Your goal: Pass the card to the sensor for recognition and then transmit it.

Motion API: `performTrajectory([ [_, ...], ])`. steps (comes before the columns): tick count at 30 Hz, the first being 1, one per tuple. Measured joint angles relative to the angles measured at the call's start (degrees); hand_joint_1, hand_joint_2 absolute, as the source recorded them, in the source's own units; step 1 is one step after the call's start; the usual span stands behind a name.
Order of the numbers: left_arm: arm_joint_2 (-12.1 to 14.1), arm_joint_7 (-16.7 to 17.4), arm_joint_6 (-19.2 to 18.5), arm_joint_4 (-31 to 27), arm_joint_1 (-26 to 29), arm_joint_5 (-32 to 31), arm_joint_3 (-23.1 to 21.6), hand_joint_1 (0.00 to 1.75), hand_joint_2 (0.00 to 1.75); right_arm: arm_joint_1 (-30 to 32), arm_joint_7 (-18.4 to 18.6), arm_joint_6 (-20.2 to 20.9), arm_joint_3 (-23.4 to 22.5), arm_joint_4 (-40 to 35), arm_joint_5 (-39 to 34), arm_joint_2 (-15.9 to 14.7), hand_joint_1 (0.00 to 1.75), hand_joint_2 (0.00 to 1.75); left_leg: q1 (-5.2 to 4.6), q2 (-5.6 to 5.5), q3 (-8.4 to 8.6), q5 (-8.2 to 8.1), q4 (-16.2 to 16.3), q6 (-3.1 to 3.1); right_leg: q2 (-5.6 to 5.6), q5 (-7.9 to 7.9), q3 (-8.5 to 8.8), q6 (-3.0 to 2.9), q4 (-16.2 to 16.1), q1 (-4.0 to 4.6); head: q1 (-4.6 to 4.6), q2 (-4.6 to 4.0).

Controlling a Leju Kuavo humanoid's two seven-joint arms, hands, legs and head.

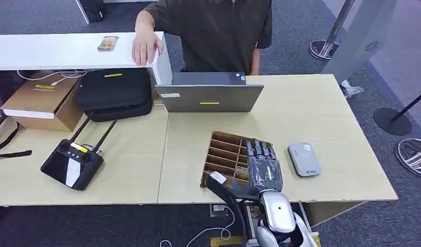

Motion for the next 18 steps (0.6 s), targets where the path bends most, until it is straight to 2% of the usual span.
performTrajectory([
  [15,0.13,-0.26,-0.18,0.00,0.11,0.11,0.35,0.00,0.00,1.02,-1.64,0.63,-1.20,-2.05,-0.59,-0.02,0.00,0.00,0.00,0.00,0.00,0.00,0.00,0.00,0.00,0.00,0.00,0.00,0.00,0.00,0.00,0.00],
  [18,0.17,-0.26,-0.26,0.00,0.14,0.11,0.44,0.00,0.00,1.86,-1.20,3.48,-1.20,-3.28,-0.02,-0.11,0.00,0.00,0.00,-0.01,-0.01,0.00,0.00,0.00,-0.01,-0.01,0.00,0.00,0.00,0.00,0.02,0.00],
])
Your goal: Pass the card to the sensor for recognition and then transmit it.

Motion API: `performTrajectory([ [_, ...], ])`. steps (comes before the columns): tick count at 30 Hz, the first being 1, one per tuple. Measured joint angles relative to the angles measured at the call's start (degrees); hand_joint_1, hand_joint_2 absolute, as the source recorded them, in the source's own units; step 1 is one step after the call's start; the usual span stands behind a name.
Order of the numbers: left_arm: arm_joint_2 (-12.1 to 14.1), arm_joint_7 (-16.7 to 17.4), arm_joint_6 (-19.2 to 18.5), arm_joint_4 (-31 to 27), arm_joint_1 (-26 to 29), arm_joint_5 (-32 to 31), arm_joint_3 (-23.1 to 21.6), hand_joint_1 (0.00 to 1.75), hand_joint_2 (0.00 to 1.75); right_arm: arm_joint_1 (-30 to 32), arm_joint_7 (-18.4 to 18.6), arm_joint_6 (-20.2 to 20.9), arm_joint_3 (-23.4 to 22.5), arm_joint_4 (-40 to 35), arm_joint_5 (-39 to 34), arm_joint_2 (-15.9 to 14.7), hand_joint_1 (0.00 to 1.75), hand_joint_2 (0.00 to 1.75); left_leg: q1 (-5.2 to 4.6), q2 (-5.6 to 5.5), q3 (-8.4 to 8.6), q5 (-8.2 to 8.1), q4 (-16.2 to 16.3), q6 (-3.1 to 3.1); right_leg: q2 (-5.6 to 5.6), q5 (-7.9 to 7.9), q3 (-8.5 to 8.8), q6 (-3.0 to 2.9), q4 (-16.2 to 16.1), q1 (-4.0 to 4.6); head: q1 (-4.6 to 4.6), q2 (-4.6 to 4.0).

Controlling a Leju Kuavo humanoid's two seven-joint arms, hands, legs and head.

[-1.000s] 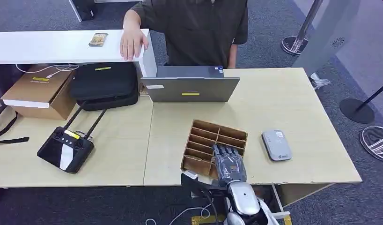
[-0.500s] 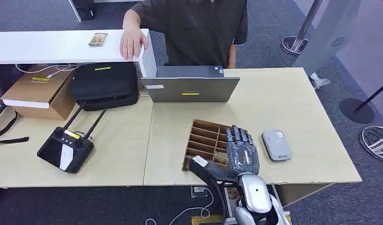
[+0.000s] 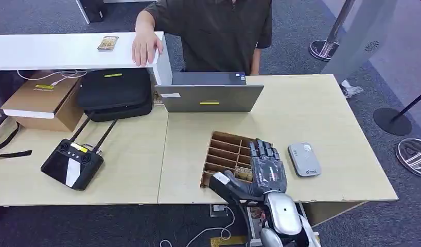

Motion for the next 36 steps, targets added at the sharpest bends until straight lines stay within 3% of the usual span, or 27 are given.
performTrajectory([
  [9,0.02,0.57,0.37,0.00,-0.01,-0.09,0.70,0.00,0.00,2.65,-0.44,4.19,1.44,-4.85,-1.64,-2.03,0.00,0.00,0.00,0.01,0.00,-0.01,0.00,0.00,0.00,-0.01,0.00,0.00,-0.01,0.00,0.00,0.00],
  [14,0.00,0.81,0.54,0.00,-0.06,-0.26,0.70,0.00,0.00,2.84,-0.26,4.28,2.29,-5.66,-2.47,-2.93,0.00,0.00,0.00,0.01,0.01,0.00,0.00,0.00,0.01,0.00,0.00,0.00,0.00,0.00,-0.02,0.00],
  [15,0.00,0.81,0.55,0.00,-0.06,-0.28,0.70,0.00,0.00,2.85,-0.26,4.28,2.38,-5.70,-2.47,-3.04,0.00,1.75,0.00,0.01,0.01,0.00,0.00,0.00,0.01,0.00,0.00,0.00,0.00,0.00,-0.02,0.00],
  [20,0.00,0.94,0.52,0.00,-0.18,-0.59,0.70,0.00,0.00,2.76,0.00,3.54,2.45,-5.64,-3.37,-3.23,0.00,1.75,0.00,0.01,0.00,0.00,0.00,0.00,0.01,0.00,0.00,0.00,0.00,0.00,-0.02,0.00],
  [27,-0.09,0.39,0.46,0.00,-0.37,-1.33,0.70,0.00,0.00,1.68,-2.93,-3.59,2.45,-3.08,-6.62,-2.82,0.00,1.75,0.00,0.01,0.00,0.00,0.00,0.00,0.01,0.00,0.00,0.00,0.00,0.00,-0.02,0.00],
  [36,-0.09,0.35,0.55,0.00,-0.37,-1.57,0.70,0.00,0.00,0.43,-3.13,-5.05,2.45,-1.11,-6.78,-1.88,0.00,1.75,0.00,0.01,0.00,-0.01,0.00,0.00,0.01,0.00,0.00,0.00,0.00,0.00,-0.02,0.00],
])
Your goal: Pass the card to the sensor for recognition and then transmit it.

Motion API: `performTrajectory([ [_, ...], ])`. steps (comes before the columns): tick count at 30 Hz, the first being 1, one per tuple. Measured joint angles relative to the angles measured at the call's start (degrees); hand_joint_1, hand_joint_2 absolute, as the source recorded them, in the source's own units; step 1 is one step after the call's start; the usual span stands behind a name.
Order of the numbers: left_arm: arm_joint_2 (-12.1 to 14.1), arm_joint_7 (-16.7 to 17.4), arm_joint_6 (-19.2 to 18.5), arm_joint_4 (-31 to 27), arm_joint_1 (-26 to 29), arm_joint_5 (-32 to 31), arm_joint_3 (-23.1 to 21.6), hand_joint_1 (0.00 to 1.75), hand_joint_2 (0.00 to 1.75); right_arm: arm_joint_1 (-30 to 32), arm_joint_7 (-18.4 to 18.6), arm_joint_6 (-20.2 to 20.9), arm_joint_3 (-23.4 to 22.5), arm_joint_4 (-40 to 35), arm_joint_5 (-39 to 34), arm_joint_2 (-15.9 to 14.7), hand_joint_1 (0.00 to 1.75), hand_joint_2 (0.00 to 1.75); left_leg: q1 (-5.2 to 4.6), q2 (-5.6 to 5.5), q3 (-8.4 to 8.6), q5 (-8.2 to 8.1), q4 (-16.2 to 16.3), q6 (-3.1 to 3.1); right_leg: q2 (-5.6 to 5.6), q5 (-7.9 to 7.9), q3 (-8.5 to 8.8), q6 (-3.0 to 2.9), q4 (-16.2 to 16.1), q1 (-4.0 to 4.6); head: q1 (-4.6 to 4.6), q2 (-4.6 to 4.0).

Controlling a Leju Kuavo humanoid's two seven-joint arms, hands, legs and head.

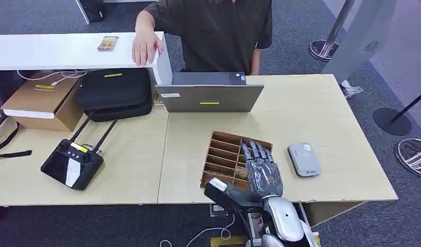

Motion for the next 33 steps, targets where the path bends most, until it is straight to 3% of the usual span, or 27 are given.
performTrajectory([
  [33,0.02,-0.26,0.31,0.00,-0.24,1.42,0.26,0.00,0.00,-4.02,-4.31,2.88,6.10,10.30,-3.43,2.49,0.00,1.75,0.01,0.00,-0.01,0.01,0.00,0.00,0.00,0.00,0.00,-0.01,0.01,0.01,0.02,0.00],
])
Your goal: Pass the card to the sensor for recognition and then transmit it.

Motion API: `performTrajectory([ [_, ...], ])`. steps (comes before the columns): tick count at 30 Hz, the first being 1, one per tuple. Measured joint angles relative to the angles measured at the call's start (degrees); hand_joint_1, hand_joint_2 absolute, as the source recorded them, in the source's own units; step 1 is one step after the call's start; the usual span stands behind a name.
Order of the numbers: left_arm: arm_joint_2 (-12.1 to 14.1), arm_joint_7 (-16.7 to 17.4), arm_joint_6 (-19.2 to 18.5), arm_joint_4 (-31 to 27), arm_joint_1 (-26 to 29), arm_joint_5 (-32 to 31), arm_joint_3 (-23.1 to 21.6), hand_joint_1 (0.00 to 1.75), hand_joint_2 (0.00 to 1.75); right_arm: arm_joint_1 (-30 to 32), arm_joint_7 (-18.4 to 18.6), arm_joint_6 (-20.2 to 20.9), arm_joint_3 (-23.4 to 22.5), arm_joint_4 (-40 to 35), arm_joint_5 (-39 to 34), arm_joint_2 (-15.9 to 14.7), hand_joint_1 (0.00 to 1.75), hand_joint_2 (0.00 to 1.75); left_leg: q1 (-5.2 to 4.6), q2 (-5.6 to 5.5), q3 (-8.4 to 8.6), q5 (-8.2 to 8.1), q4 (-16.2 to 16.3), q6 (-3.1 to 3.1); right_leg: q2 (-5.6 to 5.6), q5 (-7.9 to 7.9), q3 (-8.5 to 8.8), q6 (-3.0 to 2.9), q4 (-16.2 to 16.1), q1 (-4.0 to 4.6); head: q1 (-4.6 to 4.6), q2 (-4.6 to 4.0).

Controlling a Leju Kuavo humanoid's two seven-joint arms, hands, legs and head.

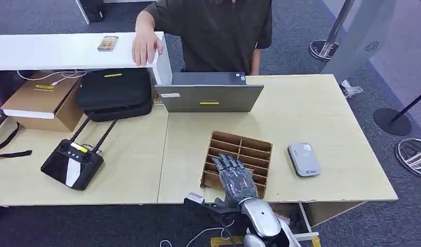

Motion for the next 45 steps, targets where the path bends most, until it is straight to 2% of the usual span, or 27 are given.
performTrajectory([
  [11,0.00,0.07,0.20,0.00,-0.03,-0.39,0.00,0.00,0.00,-2.13,-0.31,-0.63,1.12,3.52,-0.59,1.36,0.00,1.75,0.00,0.00,0.00,0.00,0.00,0.00,0.01,0.00,-0.01,0.00,0.00,0.00,-0.02,0.00],
  [14,-0.02,0.72,0.63,0.00,-0.05,-1.07,-0.02,0.00,0.00,-3.56,-1.09,-1.77,1.83,5.70,-1.14,2.60,0.00,1.75,0.00,0.00,0.00,0.00,0.00,0.00,0.00,0.00,0.00,0.00,0.00,0.00,0.00,0.00],
  [24,-0.02,2.05,0.02,0.00,-0.50,-2.05,-0.09,0.00,0.00,-5.91,-0.83,-3.19,2.43,7.52,-1.40,3.47,0.00,1.75,0.00,0.00,0.01,0.00,0.00,0.00,0.00,0.00,0.00,0.00,0.00,0.00,-0.02,0.00],
  [33,-0.02,1.60,-0.50,0.00,-0.48,-2.08,-0.11,0.00,0.00,-5.87,-0.55,-4.17,2.40,7.45,-1.97,3.52,0.00,1.75,0.00,0.00,0.00,0.00,0.00,0.00,0.01,0.00,-0.01,0.00,-0.01,0.00,-0.02,0.00],
  [45,-0.02,0.98,-0.37,0.00,-0.35,-1.03,-0.09,0.00,0.00,-4.17,3.08,-1.66,2.38,6.99,0.77,2.84,0.00,1.75,0.00,0.00,0.00,0.00,0.00,0.00,0.01,0.00,-0.01,0.00,-0.01,0.00,-0.02,0.00],
])
